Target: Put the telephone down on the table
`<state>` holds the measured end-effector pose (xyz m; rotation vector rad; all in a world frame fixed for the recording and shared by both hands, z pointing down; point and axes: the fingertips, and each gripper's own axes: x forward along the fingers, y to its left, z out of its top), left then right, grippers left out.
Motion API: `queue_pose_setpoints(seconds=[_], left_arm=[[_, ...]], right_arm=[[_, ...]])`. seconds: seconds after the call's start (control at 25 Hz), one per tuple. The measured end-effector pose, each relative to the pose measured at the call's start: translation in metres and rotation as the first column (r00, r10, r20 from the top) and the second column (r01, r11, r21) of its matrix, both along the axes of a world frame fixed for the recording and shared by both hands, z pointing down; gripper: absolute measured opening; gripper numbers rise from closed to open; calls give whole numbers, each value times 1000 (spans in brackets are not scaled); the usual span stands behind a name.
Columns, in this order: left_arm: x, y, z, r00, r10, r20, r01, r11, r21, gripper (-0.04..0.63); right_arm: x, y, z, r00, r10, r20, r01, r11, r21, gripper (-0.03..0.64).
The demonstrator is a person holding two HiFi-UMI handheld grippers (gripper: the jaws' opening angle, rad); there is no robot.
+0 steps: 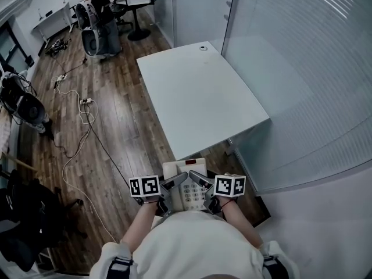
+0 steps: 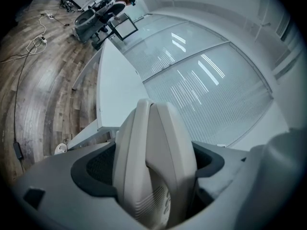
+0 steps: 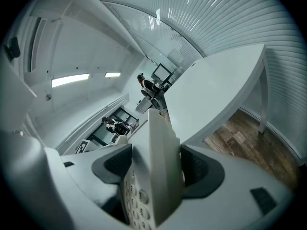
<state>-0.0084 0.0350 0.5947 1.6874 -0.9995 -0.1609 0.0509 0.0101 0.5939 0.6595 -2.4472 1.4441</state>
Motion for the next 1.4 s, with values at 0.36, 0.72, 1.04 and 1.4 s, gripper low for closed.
queue_pose_setpoints(seconds=[0.36, 0.72, 1.04, 1.4], left_arm=[[-23, -58, -6, 1000, 26, -9, -26, 1000, -3, 437], [-61, -109, -15, 999, 51, -19, -51, 999, 4, 437], [-90, -150, -14, 997, 81, -14, -81, 997, 14, 437], [-112, -195, -15, 990, 138, -22, -137, 990, 16, 437]], right_arm=[[-22, -57, -7, 1000, 26, -10, -26, 1000, -3, 318], [-60, -106, -16, 998, 52, -20, -52, 999, 2, 318], [-88, -145, -16, 996, 82, -17, -82, 997, 15, 318], [-109, -187, -17, 991, 135, -26, -135, 991, 14, 318]])
